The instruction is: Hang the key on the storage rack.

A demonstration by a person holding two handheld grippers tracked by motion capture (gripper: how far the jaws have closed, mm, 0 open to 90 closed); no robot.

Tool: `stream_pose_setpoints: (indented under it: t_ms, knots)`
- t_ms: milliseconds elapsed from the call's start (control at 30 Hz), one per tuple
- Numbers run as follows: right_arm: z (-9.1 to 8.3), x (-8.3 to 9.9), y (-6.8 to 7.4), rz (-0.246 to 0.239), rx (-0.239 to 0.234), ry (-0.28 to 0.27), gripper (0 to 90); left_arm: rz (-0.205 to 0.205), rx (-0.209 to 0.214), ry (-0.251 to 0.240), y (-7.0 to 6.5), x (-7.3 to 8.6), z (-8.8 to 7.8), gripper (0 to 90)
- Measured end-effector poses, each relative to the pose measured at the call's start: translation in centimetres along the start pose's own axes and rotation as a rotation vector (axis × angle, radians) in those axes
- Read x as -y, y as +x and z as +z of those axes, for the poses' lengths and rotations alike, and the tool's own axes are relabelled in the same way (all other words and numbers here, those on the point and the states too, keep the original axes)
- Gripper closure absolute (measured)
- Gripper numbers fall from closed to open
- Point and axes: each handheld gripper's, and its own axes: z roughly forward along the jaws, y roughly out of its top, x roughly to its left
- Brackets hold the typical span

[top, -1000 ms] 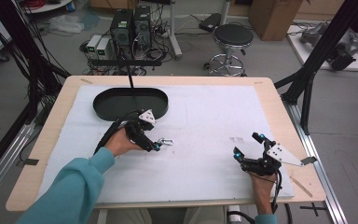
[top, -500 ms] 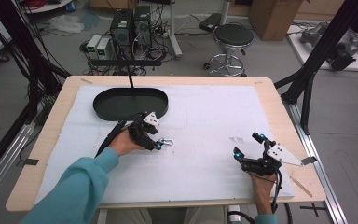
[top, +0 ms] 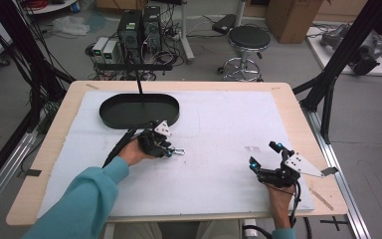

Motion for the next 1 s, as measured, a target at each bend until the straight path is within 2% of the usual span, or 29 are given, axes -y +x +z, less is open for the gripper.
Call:
stream_pose_setpoints:
  t_ms: [100, 233, 367, 800, 1000]
  knots:
    - [0.00, 0.00, -0.01, -0.001, -0.001, 0.000, 3.4, 0.017, -0.003, 0.005, -0.09, -0.02, 0.03, 72.7]
    - [-0.01, 0.00, -0.01, 0.002, -0.001, -0.001, 3.4, 0.019, -0.002, 0.013, -0.20, -0.01, 0.15, 74.0]
    - [0.00, 0.00, 0.00, 0.000, 0.000, 0.000, 3.4, 0.019, 0.001, 0.015, -0.21, -0.03, 0.21, 79.6]
    - [0.00, 0.00, -0.01, -0.001, 0.000, 0.000, 3.4, -0.005, 0.012, 0.014, -0.11, -0.05, 0.07, 87.6]
    - [0.00, 0.00, -0.01, -0.001, 0.000, 0.000, 3.4, -0.011, -0.001, 0.011, -0.20, -0.11, 0.10, 88.5]
